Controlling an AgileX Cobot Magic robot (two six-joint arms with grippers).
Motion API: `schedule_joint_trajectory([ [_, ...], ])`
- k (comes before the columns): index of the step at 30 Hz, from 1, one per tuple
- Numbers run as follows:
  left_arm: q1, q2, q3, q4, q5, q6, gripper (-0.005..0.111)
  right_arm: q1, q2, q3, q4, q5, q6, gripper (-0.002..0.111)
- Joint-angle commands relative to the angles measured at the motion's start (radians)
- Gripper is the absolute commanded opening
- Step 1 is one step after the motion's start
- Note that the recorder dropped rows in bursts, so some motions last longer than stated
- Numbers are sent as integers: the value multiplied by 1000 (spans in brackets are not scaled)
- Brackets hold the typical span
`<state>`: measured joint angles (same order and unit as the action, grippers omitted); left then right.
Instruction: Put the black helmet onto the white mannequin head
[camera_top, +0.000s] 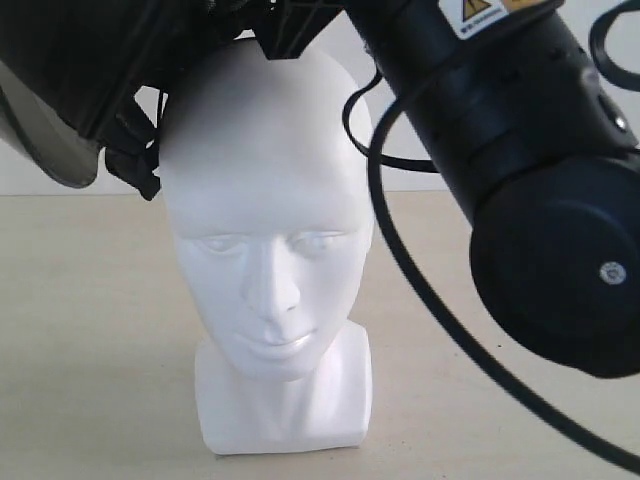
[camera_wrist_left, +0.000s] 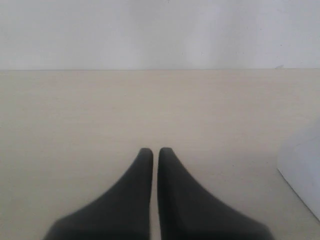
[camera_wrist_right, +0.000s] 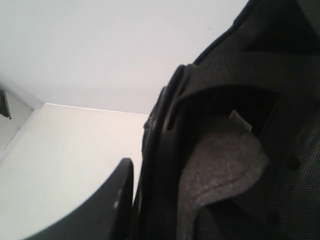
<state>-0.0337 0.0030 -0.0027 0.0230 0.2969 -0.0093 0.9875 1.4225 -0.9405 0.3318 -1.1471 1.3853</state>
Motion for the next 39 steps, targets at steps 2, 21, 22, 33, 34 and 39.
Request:
schedule_joint_trajectory([
  [2, 3, -3, 3, -6, 0, 2, 4, -2, -67, 22, 19, -74, -50, 0],
  [21, 3, -3, 3, -6, 0, 2, 4, -2, -74, 62, 115, -74, -131, 0],
  [22, 3, -3, 3, -6, 0, 2, 4, -2, -74, 62, 114, -74, -133, 0],
  [33, 3, -3, 3, -6, 0, 2, 4, -2, -74, 62, 127, -74, -160, 0],
  [34, 3, -3, 3, -6, 0, 2, 4, -2, -74, 62, 127, -74, -165, 0],
  [39, 3, -3, 3, -6, 0, 2, 4, -2, -85, 92, 142, -74, -174, 0],
])
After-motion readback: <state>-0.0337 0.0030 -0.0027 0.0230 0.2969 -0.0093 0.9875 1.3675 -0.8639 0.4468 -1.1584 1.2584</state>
